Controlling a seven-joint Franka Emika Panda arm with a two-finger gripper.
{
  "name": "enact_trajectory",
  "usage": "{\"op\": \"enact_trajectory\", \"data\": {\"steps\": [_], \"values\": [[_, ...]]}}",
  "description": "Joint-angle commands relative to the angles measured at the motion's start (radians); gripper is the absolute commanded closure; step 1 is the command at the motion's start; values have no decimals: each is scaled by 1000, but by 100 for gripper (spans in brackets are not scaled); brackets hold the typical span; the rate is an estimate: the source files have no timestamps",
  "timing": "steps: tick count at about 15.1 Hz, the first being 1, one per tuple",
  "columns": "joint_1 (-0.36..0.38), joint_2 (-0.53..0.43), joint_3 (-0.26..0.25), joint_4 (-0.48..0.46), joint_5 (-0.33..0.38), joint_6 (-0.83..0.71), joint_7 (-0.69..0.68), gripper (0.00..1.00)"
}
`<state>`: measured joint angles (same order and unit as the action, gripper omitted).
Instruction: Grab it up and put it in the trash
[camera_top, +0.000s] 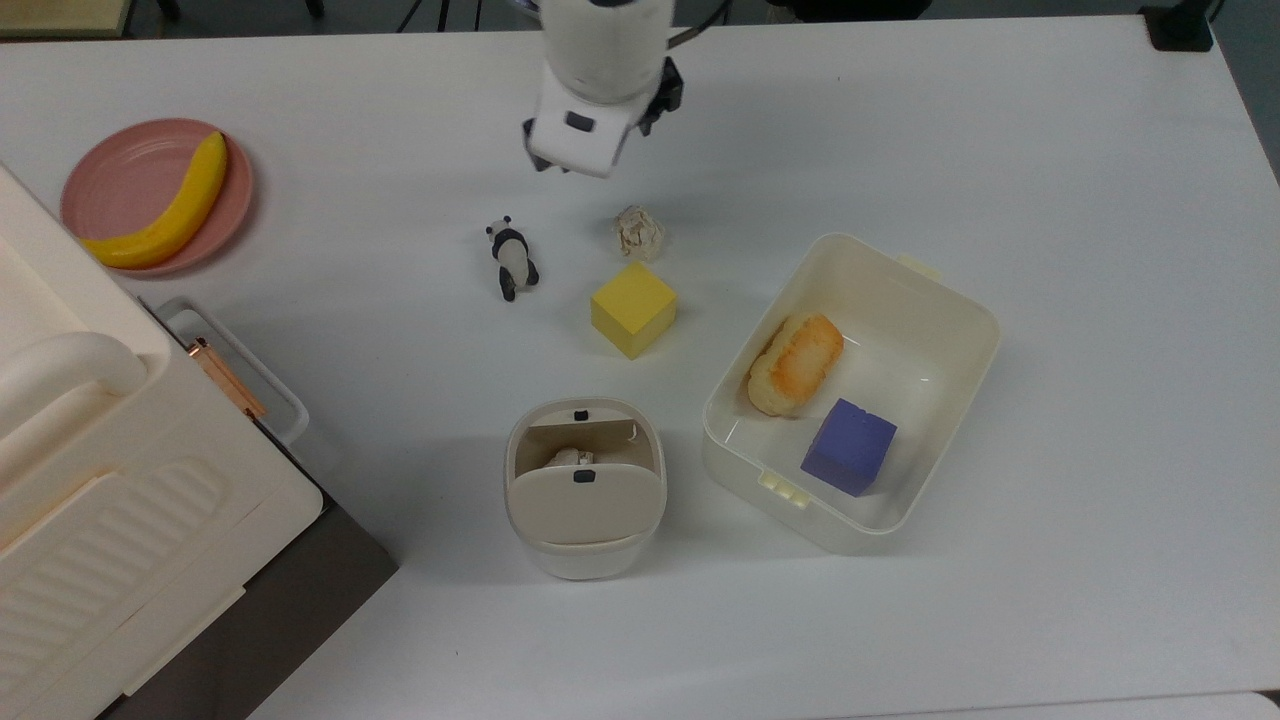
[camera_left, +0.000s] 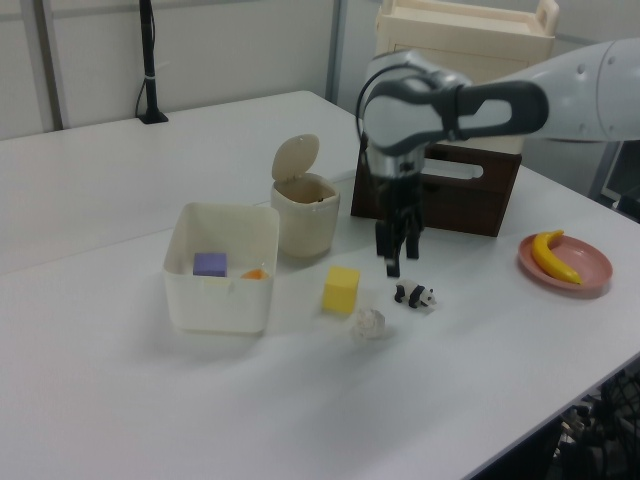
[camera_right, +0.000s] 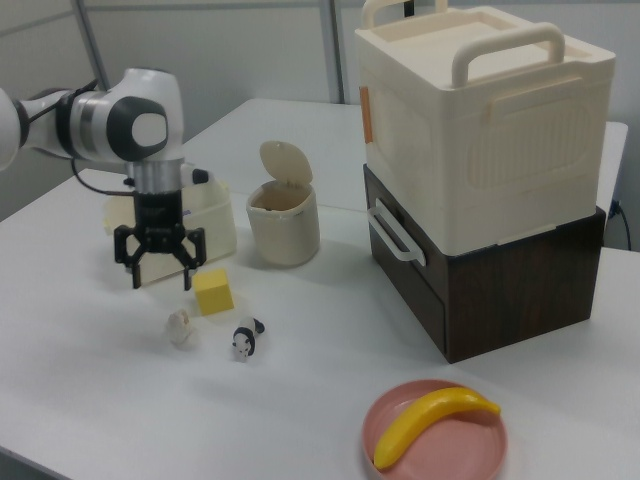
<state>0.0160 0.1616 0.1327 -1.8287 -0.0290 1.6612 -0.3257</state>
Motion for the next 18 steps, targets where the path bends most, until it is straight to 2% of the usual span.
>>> {"op": "enact_trajectory", "data": {"steps": [1, 5, 7, 8, 12, 13, 15, 18], "values": [[12, 10, 34, -64, -19, 69, 28, 14], [39, 111, 39, -66, -101, 184, 138, 17], [45, 140, 39, -66, -129, 222, 163, 21], [48, 156, 39, -64, -147, 235, 177, 29], [67, 164, 41, -55, -161, 226, 195, 92], [67, 159, 44, -49, -161, 223, 195, 100], [64, 151, 56, -6, -160, 174, 189, 100], [55, 136, 56, 110, -143, 83, 172, 100]]}}
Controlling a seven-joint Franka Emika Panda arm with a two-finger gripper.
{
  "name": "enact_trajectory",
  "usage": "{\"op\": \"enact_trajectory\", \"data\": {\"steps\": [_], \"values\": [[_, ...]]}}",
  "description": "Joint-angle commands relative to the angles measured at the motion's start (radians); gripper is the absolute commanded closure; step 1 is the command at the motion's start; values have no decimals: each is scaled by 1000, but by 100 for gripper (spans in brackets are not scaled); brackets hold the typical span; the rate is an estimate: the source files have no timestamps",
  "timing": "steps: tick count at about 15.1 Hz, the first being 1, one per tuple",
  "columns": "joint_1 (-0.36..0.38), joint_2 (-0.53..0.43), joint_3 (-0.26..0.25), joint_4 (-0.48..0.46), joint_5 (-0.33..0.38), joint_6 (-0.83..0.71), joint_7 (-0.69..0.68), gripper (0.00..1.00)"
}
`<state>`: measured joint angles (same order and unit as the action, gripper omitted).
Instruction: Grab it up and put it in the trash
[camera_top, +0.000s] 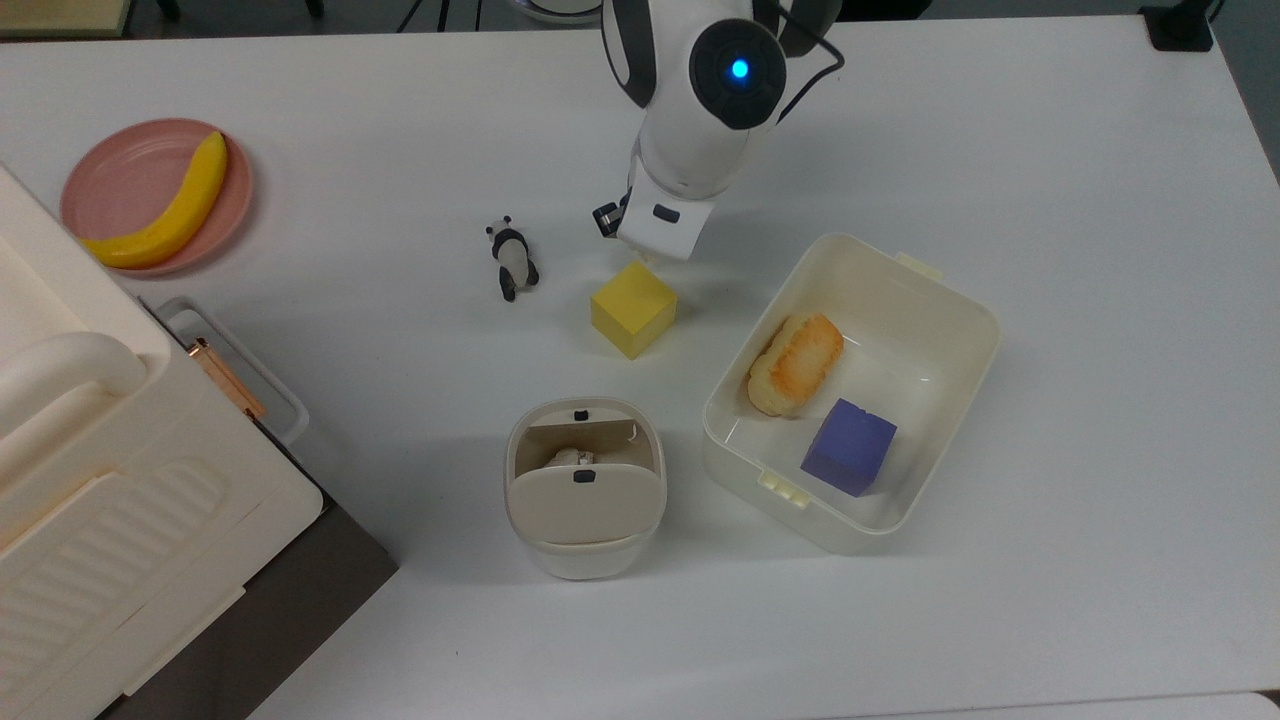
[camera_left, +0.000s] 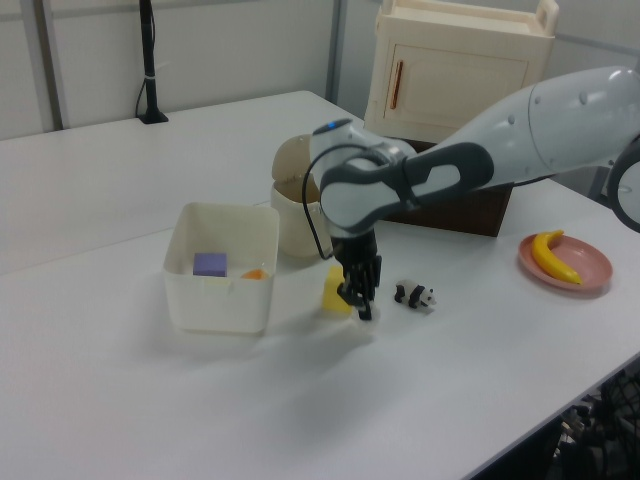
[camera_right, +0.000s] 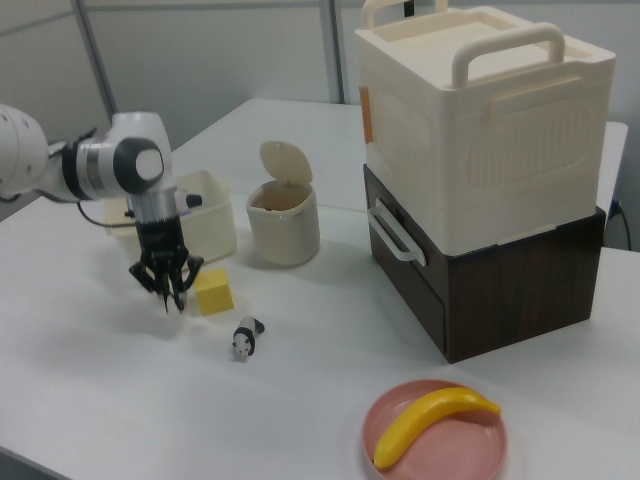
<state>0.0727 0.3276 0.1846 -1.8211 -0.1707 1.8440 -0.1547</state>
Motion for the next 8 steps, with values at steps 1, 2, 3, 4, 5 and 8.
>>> {"op": "enact_trajectory", "data": {"steps": [1, 2, 3, 4, 5, 8], "values": [[-7, -28, -2, 158, 17, -121, -3, 100], [-23, -28, -7, 208, 45, -138, -5, 100], [-40, -28, -11, 248, 75, -141, -5, 100], [-50, -28, -11, 275, 85, -138, -3, 100], [-60, -27, -11, 290, 82, -129, 9, 100], [-102, -10, -13, 350, 89, 41, 113, 100]]}}
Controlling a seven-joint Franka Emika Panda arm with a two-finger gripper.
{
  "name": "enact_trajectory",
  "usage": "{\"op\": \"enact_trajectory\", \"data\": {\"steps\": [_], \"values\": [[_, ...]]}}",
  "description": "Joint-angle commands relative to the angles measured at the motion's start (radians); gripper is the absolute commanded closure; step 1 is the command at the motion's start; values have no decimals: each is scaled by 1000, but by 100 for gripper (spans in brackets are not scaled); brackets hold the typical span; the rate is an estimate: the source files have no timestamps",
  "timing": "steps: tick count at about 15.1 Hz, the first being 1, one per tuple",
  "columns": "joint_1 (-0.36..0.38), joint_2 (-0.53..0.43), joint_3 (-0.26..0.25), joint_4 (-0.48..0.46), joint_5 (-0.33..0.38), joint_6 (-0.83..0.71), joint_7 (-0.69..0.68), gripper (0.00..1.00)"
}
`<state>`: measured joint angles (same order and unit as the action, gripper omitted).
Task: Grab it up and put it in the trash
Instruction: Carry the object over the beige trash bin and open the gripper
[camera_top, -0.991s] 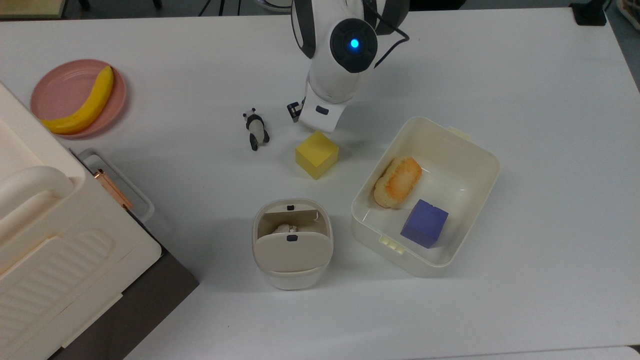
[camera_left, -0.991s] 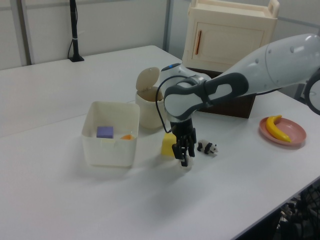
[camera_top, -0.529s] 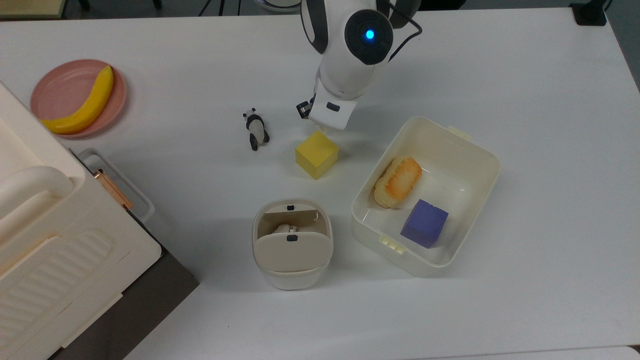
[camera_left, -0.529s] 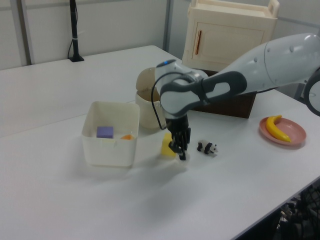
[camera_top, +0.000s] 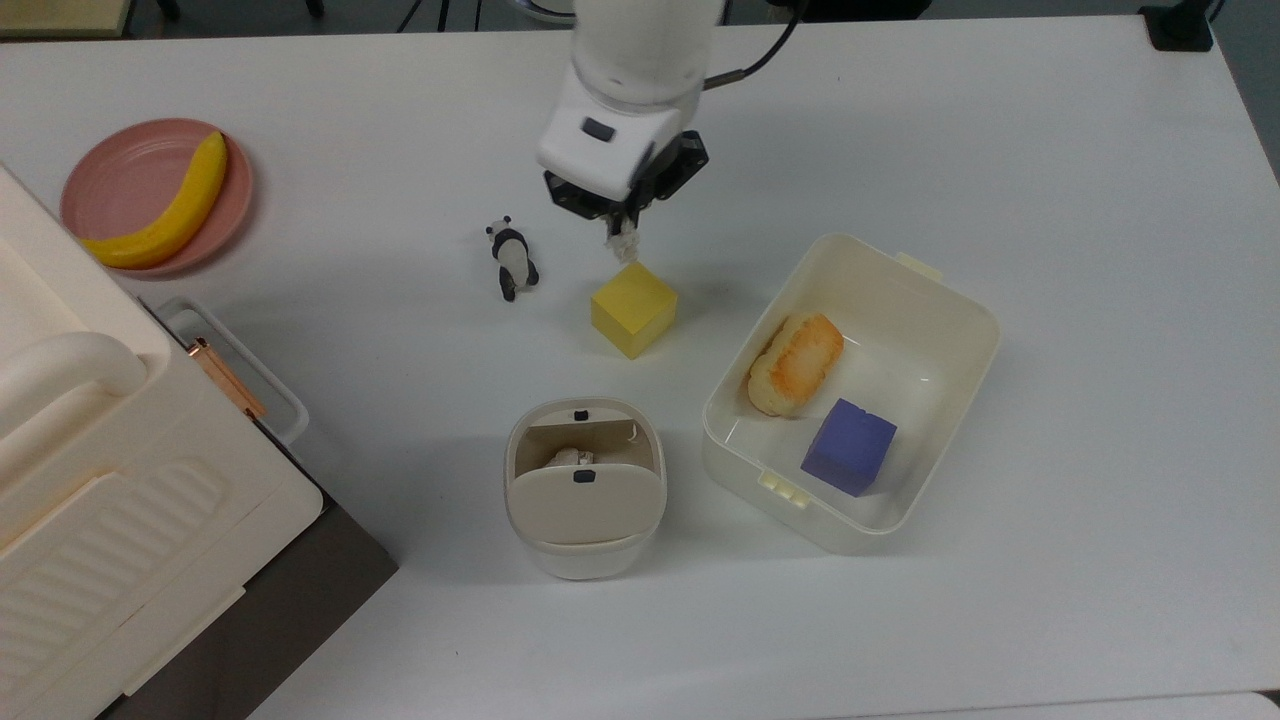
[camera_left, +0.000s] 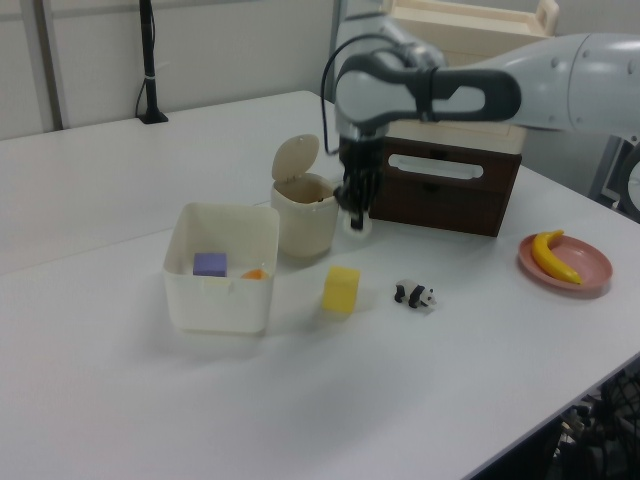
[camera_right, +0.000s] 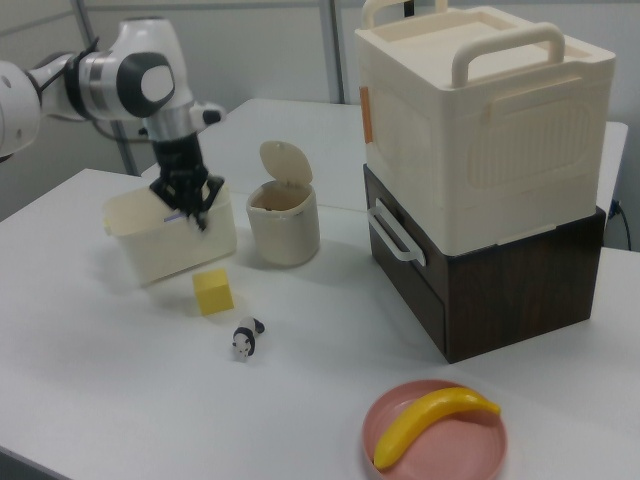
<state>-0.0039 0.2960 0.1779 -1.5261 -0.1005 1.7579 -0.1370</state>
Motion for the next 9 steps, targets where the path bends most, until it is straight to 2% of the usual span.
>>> {"op": "enact_trajectory", "data": {"steps": [1, 3, 7, 8, 9], "values": [[-25, 34, -6, 55, 10, 208, 132, 100], [-25, 61, -14, 52, -7, 352, 195, 100], [-24, 121, -14, 52, -131, 504, 345, 95], [-24, 132, -14, 52, -157, 538, 393, 85], [-24, 141, -17, 53, -175, 569, 437, 64]]}}
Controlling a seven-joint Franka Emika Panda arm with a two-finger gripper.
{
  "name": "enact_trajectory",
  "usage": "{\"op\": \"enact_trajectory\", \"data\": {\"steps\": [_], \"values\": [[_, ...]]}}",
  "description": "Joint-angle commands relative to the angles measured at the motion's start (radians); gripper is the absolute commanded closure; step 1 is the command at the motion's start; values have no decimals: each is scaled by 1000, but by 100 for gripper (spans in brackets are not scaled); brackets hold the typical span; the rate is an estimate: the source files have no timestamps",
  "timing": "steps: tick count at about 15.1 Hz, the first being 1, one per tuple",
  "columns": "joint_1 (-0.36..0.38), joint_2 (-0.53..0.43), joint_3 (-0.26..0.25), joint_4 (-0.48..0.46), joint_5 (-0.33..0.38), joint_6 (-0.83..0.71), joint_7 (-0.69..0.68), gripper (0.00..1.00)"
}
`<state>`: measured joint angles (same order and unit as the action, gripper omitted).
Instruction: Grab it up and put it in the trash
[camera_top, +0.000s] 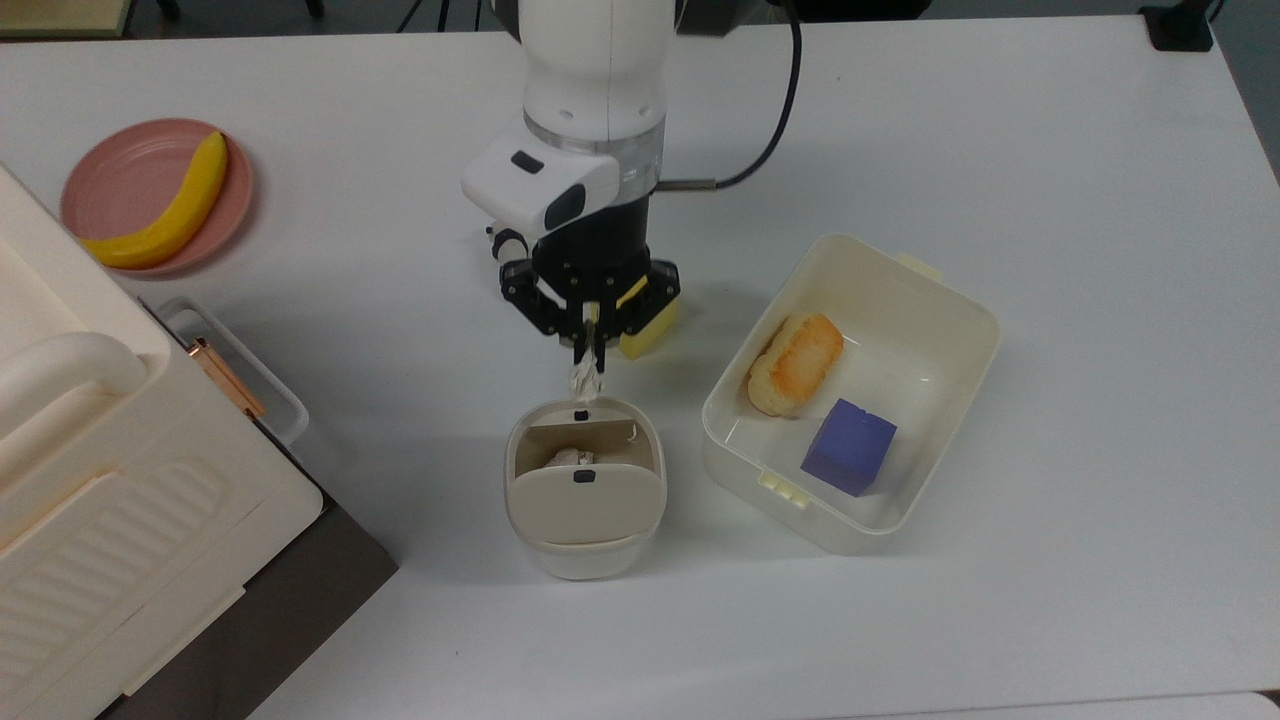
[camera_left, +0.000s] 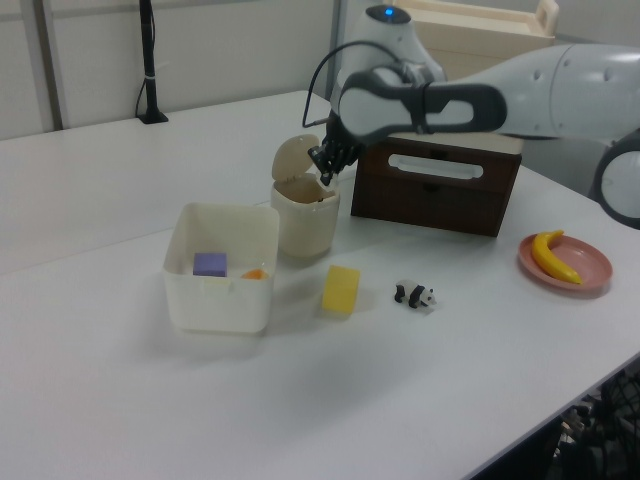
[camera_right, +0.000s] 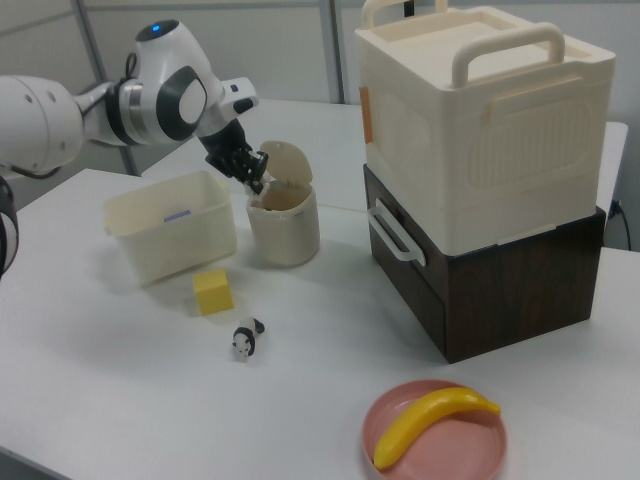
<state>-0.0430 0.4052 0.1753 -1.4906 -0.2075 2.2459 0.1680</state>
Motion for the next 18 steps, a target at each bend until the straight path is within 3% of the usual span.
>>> {"op": "enact_trajectory", "data": {"steps": [1, 2, 7, 10, 13, 18], "values": [[15, 40, -25, 20, -72, 113, 183, 37], [15, 41, -34, 20, -76, 136, 227, 0], [17, 17, -37, 13, -75, 115, 269, 0], [17, -40, -36, 4, -73, -100, 251, 0], [20, -117, -31, -25, -61, -329, 136, 0], [12, -269, -55, -91, 33, -526, 19, 0]]}}
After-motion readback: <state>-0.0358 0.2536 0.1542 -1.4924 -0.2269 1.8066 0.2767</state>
